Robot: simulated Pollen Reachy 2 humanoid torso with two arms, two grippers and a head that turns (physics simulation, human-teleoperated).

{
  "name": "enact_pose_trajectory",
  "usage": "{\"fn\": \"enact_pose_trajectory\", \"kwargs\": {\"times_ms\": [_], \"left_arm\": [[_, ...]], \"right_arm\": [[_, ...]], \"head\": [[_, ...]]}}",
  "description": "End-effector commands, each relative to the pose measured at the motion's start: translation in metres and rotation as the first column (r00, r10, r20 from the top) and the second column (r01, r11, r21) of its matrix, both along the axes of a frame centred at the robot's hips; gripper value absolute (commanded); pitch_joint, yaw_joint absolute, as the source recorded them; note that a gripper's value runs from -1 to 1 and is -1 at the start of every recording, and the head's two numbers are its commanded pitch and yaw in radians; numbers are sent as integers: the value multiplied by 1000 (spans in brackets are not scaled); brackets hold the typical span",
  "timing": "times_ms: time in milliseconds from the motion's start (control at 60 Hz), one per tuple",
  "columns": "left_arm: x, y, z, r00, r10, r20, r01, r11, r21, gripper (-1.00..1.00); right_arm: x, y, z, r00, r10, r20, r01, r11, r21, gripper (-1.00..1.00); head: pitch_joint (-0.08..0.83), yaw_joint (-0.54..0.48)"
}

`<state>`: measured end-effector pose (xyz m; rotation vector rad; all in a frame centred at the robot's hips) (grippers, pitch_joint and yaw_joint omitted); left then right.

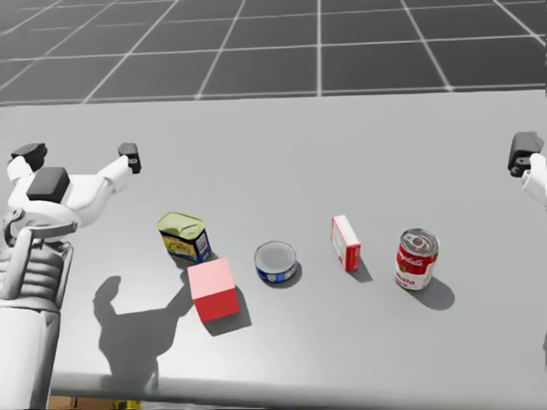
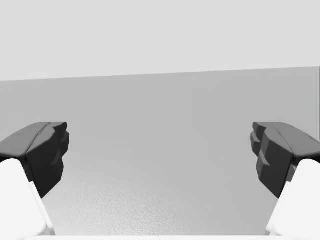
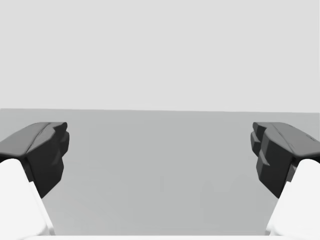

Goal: Find the red cube and pick it up.

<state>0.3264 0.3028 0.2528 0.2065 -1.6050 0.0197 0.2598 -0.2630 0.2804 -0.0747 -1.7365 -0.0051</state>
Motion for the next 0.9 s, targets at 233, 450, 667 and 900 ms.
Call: {"fn": "enact_pose_trajectory", "kwargs": {"times_ms": [233,450,667,900], "left_arm": [[0,-4,-1,1000,-5,-7,6,1000,6,-1000],[-1,-9,-1,999,-28,-18,28,1000,-13,-1000],[-15,-19,15,983,-146,-109,135,986,-95,-1000],[-48,-21,32,904,-376,-201,360,926,-113,-1000]], "right_arm": [[0,1,-2,1000,12,-13,-12,1000,-9,-1000],[0,1,-3,999,25,-21,-25,1000,-10,-1000],[0,1,-3,999,25,-29,-25,1000,-10,-1000],[0,1,-5,999,27,-35,-28,1000,-13,-1000]], "head": [[705,251],[735,285],[710,277],[708,301]]}}
